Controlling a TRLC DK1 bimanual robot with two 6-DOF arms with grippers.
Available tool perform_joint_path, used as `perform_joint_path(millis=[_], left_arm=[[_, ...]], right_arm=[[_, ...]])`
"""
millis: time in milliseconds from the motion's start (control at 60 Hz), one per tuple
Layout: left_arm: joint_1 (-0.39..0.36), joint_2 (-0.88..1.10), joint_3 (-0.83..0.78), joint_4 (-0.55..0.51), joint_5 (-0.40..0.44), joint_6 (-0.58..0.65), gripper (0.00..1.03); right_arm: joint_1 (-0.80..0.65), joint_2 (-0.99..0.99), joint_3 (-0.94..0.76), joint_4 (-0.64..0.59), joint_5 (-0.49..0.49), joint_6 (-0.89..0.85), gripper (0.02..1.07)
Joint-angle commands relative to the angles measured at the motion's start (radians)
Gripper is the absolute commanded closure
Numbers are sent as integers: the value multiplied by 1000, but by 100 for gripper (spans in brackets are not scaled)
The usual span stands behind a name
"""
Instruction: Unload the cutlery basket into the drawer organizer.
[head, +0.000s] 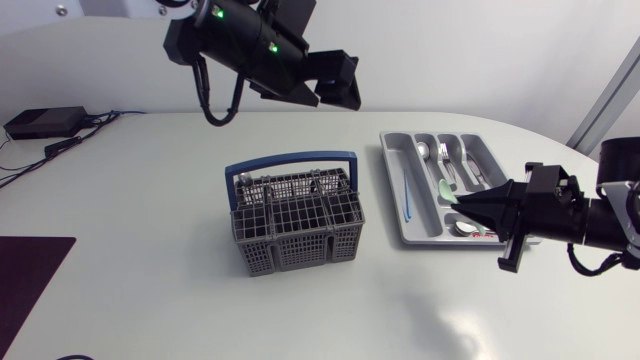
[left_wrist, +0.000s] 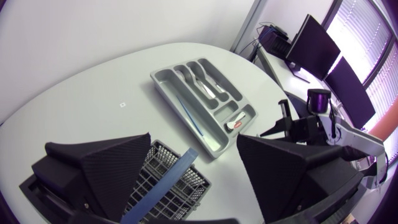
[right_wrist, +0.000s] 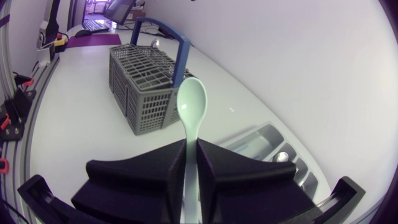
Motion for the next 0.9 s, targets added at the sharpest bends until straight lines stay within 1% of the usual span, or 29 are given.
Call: perform_joint_path(millis=[0, 167, 250, 483, 667, 883], left_arm=[[9, -24, -42, -35, -27, 63, 5], [23, -73, -122, -46, -122, 151, 5], [31, -95, -159, -49, -163, 183, 5], [69, -173, -226, -86, -202, 246, 5], [85, -233, -264, -112, -231, 292, 5], [81, -286, -329, -124, -255, 321, 5]], right_arm=[[-56, 108, 70, -60, -20, -186, 94], [-140, 306, 203, -211, -21, -440, 94], [-171, 387, 266, -264, -12, -528, 94], [-203, 567, 429, -416, 72, -709, 94], [-194, 645, 470, -424, 158, -764, 94], [-196, 697, 491, -416, 223, -811, 94]])
